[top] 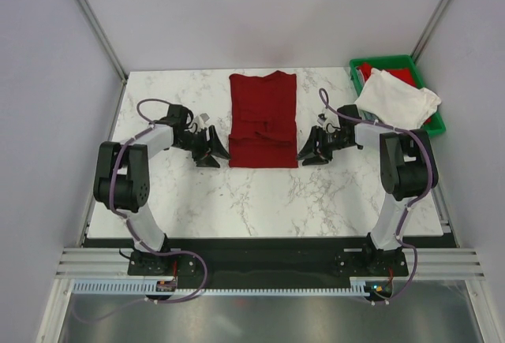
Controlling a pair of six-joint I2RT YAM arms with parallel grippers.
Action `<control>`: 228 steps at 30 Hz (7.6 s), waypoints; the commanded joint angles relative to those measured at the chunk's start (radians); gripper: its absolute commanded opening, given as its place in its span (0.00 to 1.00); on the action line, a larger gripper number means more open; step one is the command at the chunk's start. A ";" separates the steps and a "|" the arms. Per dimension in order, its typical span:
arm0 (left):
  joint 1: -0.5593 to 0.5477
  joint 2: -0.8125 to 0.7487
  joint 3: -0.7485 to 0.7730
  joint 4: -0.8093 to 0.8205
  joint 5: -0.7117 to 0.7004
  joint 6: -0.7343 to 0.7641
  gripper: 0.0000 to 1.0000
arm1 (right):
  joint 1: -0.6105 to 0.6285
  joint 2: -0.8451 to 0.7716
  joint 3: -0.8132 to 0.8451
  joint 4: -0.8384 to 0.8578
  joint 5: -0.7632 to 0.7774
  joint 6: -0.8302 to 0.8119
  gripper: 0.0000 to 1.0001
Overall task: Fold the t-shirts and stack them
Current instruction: Fold the tshirt, then neatly place the folded tshirt to the corner
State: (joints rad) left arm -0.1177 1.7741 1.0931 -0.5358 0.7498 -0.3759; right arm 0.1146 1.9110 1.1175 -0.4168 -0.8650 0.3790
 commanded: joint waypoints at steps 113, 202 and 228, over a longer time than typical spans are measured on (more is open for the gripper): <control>-0.111 0.745 1.329 0.119 -0.332 0.206 0.46 | -0.072 0.557 1.128 0.223 0.201 -0.040 0.44; 0.967 -0.102 0.024 -0.489 -0.584 1.304 0.02 | -0.291 -0.070 0.269 -0.105 -0.187 -0.529 0.44; 0.977 -0.296 0.036 -0.343 -0.563 1.249 0.39 | -0.308 -0.159 0.225 -0.154 -0.216 -0.575 0.42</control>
State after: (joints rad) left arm 0.8516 1.6447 1.1206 -0.9001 0.0814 0.8768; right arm -0.1841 1.8145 1.3182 -0.5747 -1.0214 -0.1722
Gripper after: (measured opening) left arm 0.364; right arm 0.428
